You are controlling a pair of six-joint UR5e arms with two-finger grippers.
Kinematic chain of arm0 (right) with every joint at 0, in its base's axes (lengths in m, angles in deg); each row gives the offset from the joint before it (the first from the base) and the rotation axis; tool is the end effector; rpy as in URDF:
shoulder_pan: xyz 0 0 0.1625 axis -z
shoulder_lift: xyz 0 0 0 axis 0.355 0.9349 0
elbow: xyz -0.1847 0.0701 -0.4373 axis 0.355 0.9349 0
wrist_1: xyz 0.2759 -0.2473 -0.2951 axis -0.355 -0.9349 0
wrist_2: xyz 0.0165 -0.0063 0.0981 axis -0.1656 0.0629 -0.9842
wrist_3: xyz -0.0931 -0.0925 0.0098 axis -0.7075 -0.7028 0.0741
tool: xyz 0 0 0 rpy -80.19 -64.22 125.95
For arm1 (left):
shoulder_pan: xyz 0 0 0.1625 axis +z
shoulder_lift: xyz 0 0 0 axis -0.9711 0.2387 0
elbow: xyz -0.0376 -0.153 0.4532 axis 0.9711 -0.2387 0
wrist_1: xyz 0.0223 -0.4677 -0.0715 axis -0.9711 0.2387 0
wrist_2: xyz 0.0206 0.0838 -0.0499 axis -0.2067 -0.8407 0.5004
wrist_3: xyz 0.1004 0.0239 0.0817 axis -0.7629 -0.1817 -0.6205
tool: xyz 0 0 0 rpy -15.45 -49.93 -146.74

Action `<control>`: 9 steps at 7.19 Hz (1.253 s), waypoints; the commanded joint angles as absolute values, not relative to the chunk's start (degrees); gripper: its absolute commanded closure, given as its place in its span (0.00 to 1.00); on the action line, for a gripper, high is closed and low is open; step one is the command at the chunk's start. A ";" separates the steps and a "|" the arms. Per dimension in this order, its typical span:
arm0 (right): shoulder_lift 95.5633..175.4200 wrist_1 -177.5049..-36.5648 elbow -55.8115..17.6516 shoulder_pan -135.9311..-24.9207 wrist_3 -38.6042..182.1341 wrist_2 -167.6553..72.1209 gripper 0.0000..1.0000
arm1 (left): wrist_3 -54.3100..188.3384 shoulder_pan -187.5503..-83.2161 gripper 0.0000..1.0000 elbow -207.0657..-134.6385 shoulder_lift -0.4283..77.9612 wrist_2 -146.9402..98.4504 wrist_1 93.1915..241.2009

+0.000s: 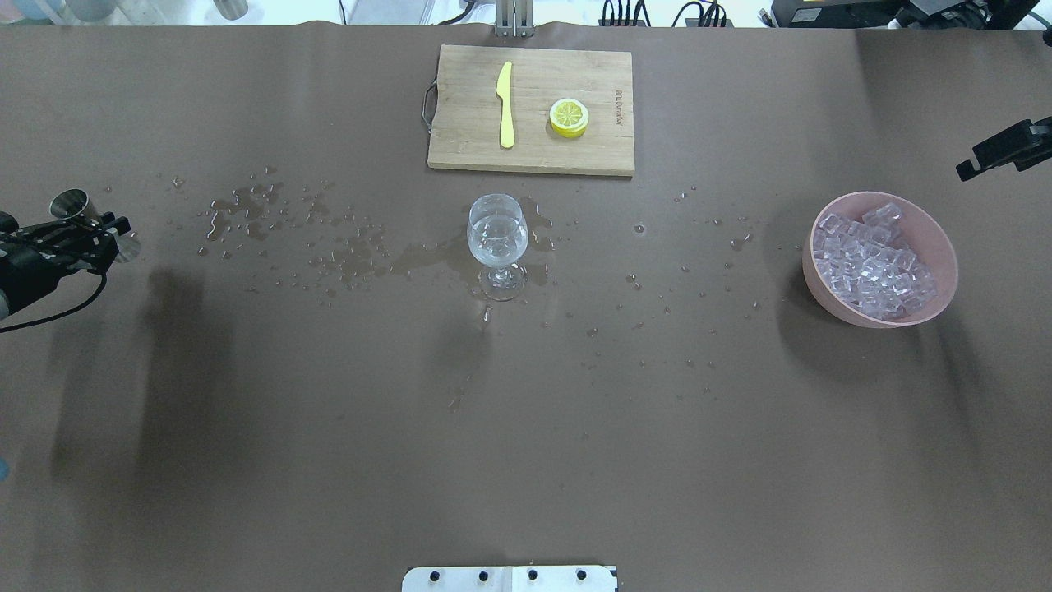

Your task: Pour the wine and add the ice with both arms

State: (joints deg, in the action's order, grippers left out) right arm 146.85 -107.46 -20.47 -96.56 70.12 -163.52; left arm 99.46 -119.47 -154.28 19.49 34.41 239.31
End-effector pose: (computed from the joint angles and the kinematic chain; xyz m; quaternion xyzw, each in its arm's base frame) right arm -0.1251 -0.6327 0.5677 0.0969 -0.4408 -0.0879 0.8880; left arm 0.3168 -0.5123 0.6787 0.4979 0.4392 -0.0598 0.7454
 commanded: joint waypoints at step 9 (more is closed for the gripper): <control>147.16 -107.10 -21.53 -96.56 71.00 -165.02 0.00 | 82.53 -101.43 1.00 -183.33 48.06 15.07 172.71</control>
